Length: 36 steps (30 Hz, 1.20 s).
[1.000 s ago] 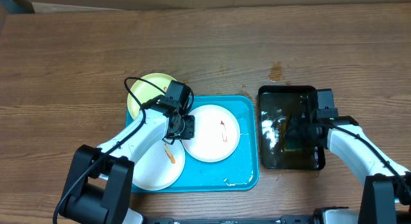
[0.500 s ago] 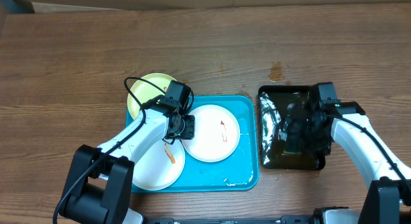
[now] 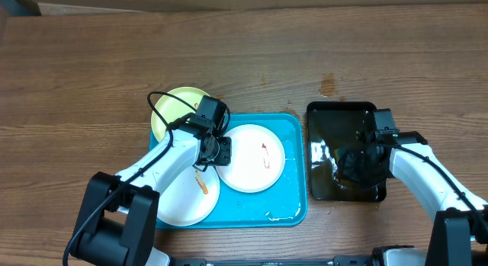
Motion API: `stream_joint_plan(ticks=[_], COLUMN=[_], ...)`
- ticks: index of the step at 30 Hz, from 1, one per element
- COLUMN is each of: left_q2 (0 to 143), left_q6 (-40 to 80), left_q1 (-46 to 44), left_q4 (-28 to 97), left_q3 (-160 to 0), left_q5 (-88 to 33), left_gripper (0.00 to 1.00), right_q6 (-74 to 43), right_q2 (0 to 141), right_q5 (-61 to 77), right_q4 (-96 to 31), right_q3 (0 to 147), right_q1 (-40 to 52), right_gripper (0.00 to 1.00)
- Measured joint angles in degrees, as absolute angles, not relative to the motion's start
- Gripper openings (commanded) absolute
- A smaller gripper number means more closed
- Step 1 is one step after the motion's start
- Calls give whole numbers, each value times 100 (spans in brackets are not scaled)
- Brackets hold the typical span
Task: Clean dirty plates on tray and stack at the side
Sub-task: 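Dip the held sponge in the black water tray with right gripper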
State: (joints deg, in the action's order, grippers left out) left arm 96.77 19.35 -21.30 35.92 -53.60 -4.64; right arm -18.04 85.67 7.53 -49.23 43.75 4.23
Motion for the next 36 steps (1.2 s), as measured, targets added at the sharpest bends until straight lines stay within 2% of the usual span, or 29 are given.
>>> stream_joint_plan(ticks=[1,2,3,4,5,11,15,16,18,19,21,28,32,36], left_q2=[9677,9677,9677,9677,9677,9677,9677,9677,9677,9677,9677,9677,9677,9677], left_q6=[1935,1935,1935,1935,1935,1935,1935,1935,1935,1935,1935,1935,1935,1938], left_q1=[-2130,-2130,-2130,-2130,-2130,-2130,-2130,-2130,-2130,-2130,-2130,-2130,-2130,-2130], left_q4=[3592,3592,3592,3592,3594,3592,3592,3592,3592,3592,3594,3564,3548,3548], left_q3=[-5360,-5360,-5360,-5360,-5360,-5360,-5360,-5360,-5360,-5360,-5360,-5360,-5358,-5347], left_q5=[-464,-464,-464,-462,-462,-462,-462,-462,-462,-462,-462,-462,-445,-443], left_gripper=[40,40,40,41,41,42,38,36,34,32,30,24,19,20], right_q6=[-1811,-1817,-1806,-1831,-1820,-1754,-1601,-1584,-1549,-1559,-1540,-1494,-1514,-1496], right_q2=[8567,8567,8567,8567,8567,8567,8567,8567,8567,8567,8567,8567,8567,8567], right_q5=[766,781,832,884,945,1063,1081,1107,1129,1142,1168,1175,1149,1111], right_q4=[-4925,-4939,-4956,-4987,-5043,-4888,-4532,-4528,-4545,-4556,-4569,-4322,-4047,-4010], right_q3=[4375,4375,4375,4375,4377,4528,4617,4617,4617,4617,4617,4600,4414,4348], right_q1=[423,423,423,423,421,423,421,421,423,423,423,423,423,421], right_gripper=[17,64,90,98,100,100,100,96,75,67,65,68,53,50])
